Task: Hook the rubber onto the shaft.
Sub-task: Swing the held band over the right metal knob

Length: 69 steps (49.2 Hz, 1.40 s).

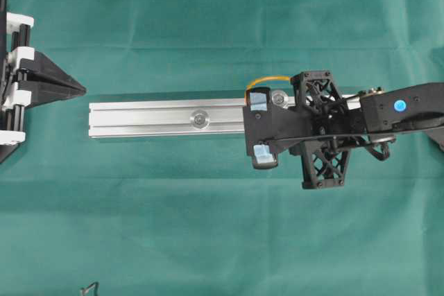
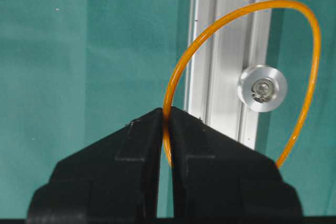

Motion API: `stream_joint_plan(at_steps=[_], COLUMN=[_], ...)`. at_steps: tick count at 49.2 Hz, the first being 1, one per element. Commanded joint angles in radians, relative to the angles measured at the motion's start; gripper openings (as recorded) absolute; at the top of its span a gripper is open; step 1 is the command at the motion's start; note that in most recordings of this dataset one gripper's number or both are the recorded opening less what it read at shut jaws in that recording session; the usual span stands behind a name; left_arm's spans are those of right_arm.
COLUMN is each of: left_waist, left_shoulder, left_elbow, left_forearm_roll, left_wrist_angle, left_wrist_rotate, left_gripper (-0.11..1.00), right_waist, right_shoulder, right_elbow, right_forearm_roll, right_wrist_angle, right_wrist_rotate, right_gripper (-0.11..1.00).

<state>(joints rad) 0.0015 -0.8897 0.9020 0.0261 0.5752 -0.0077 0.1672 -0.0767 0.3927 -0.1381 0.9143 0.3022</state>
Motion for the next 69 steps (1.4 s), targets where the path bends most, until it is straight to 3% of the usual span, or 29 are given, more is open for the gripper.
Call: stream_joint_plan(at_steps=[1, 44, 69], left_waist=[0.002, 0.002, 0.002], left_shoulder=[0.005, 0.003, 0.003], left_elbow=[-0.032, -0.032, -0.032], left_forearm_roll=[0.003, 0.003, 0.003], left_wrist_angle=[-0.008, 0.012, 0.012], left_wrist_rotate=[0.002, 0.000, -0.002], left_gripper=[0.00, 0.00, 0.00], right_waist=[0.009, 0.074, 0.115], right_shoulder=[-0.009, -0.008, -0.006], right_elbow=[-0.018, -0.018, -0.018], right_forearm_roll=[0.006, 0.015, 0.018], right_wrist_angle=[-0.009, -0.020, -0.020], right_wrist_rotate=[0.003, 0.008, 0.057], right_gripper=[0.07, 0.07, 0.07])
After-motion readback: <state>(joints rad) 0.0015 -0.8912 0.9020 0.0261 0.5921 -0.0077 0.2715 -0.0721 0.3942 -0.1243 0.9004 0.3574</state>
